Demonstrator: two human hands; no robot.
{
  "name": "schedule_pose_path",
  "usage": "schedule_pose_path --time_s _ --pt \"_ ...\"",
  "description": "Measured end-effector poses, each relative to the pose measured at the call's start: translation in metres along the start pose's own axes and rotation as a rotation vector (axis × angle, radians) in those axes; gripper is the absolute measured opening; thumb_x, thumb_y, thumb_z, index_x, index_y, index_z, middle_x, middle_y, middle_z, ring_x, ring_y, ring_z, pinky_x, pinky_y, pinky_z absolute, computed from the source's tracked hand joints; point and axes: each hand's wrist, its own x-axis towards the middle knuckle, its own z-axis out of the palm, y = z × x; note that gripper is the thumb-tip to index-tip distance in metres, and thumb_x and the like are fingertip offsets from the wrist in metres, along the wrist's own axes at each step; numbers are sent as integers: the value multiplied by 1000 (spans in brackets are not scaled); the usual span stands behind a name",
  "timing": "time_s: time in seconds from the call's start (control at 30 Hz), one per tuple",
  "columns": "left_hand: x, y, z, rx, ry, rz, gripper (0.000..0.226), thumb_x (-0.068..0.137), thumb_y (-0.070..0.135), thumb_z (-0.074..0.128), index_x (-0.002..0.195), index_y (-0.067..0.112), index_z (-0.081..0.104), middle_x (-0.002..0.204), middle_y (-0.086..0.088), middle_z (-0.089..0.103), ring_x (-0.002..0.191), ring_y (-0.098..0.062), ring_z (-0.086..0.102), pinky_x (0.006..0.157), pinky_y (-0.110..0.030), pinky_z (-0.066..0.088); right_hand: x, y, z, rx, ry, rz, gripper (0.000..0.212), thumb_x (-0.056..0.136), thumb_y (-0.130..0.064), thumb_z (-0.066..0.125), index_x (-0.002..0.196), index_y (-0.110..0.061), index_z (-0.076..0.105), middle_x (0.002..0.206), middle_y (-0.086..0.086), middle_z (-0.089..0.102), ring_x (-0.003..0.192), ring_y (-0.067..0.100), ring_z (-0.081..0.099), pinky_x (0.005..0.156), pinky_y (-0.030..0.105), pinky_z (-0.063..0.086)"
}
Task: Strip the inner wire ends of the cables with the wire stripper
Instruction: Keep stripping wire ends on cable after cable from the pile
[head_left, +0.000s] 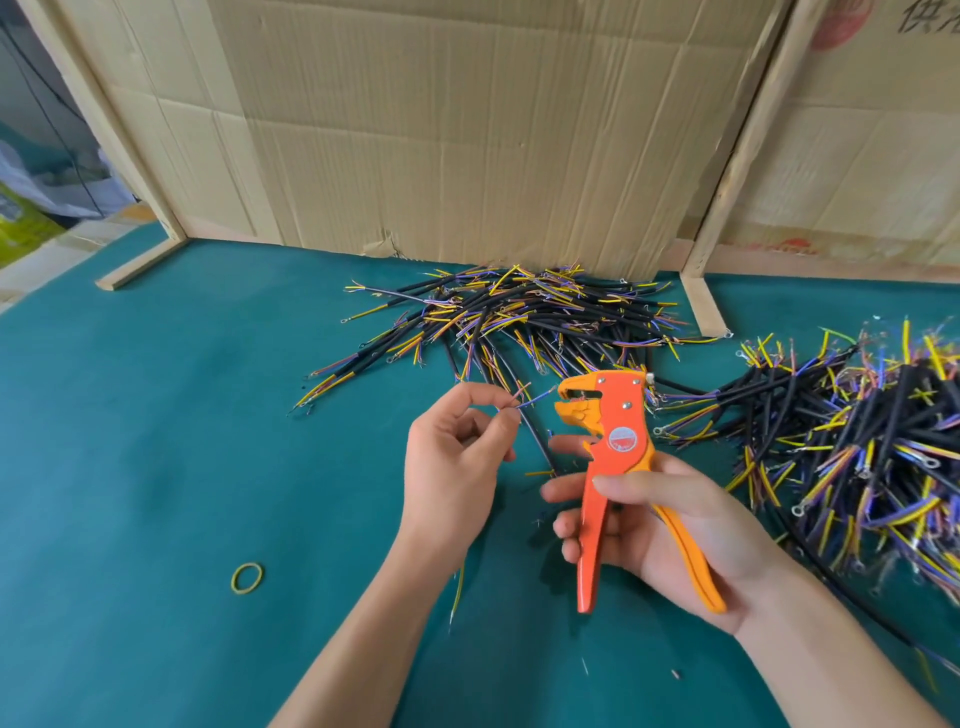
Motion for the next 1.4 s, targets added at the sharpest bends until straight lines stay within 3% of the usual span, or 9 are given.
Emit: schedule_pose_path --time_s 0.17,0.43,0.7,0.83,1.1,1.4 --pt "0 1 0 27 0 17 19 92 9 68 82 25 70 52 5 51 44 -5 39 48 -16 33 -3 1 2 -83 -75 44 57 69 -2 79 124 2 65 108 39 65 81 44 68 71 49 58" --pt "0 2 -1 76 10 31 22 89 8 69 80 28 71 52 7 47 54 -16 43 52 -21 37 -4 0 4 -82 -72 31 56 67 0 81 120 8 62 84 24 57 71 39 61 64 47 56" --pt "-1 3 0 107 22 43 22 88 7 70 78 28 71 52 2 42 56 -20 40 54 -23 38 -4 -1 3 -108 -68 25 30 78 3 70 108 3 69 72 18 51 60 33 55 58 44 51" --pt "0 3 -1 111 22 44 22 88 9 70 79 28 72 52 2 43 56 -20 41 54 -23 38 -3 -1 4 -98 -72 25 25 79 0 71 104 -1 72 70 17 50 58 32 54 55 42 51" --pt "0 3 -2 112 4 43 21 88 9 69 78 27 72 53 2 45 54 -17 42 51 -21 37 -3 0 -1 -89 -111 43 38 73 -3 79 109 3 68 75 19 52 63 35 55 61 45 52" --pt "-1 4 -1 106 5 47 19 87 10 68 79 26 72 53 0 45 54 -17 41 52 -22 36 -3 0 -1 -101 -125 28 25 76 -8 78 100 -4 70 71 16 48 58 31 51 57 42 49"
